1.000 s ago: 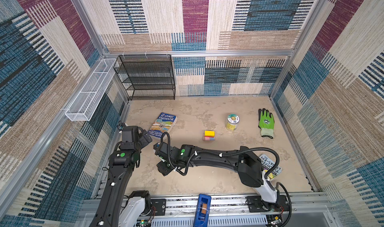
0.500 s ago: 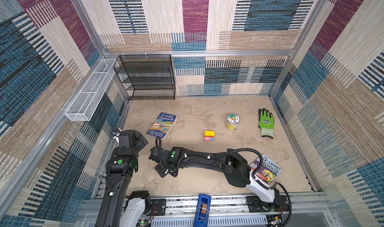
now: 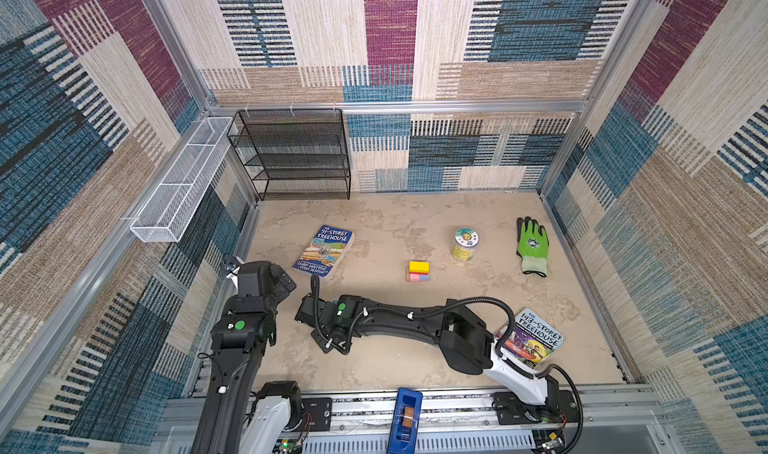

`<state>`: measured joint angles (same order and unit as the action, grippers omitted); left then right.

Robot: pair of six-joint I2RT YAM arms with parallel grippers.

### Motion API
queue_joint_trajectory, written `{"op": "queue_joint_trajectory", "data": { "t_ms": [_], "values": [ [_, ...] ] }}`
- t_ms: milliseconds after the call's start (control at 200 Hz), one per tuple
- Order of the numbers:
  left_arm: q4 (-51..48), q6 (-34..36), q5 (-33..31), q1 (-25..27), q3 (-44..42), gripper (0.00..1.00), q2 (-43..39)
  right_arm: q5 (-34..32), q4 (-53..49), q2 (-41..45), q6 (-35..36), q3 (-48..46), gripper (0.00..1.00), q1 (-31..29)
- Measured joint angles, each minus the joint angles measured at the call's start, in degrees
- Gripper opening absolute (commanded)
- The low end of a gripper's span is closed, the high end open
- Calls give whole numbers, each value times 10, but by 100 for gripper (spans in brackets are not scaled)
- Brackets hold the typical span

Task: Build the wood block tower
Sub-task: 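Lower the right gripper around the yellow cylinder and close it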

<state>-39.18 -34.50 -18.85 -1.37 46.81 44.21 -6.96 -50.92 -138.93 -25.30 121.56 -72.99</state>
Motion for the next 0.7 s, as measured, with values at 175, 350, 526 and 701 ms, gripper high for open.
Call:
{"op": "queue_joint_trajectory", "data": {
  "t_ms": [175,350,526,701],
  "values": [
    [0,0,0,0,-1,98,0,-2,0,-3,0,0,42,0],
    [0,0,0,0,-1,98,0,-2,1,-5,-2,1,41,0],
    [0,0,0,0,-2,98,-1,-6,1,-5,-4,2,42,0],
    [1,0,3,0,-2,98,-1,-10,1,-5,-7,2,42,0]
  ]
}}
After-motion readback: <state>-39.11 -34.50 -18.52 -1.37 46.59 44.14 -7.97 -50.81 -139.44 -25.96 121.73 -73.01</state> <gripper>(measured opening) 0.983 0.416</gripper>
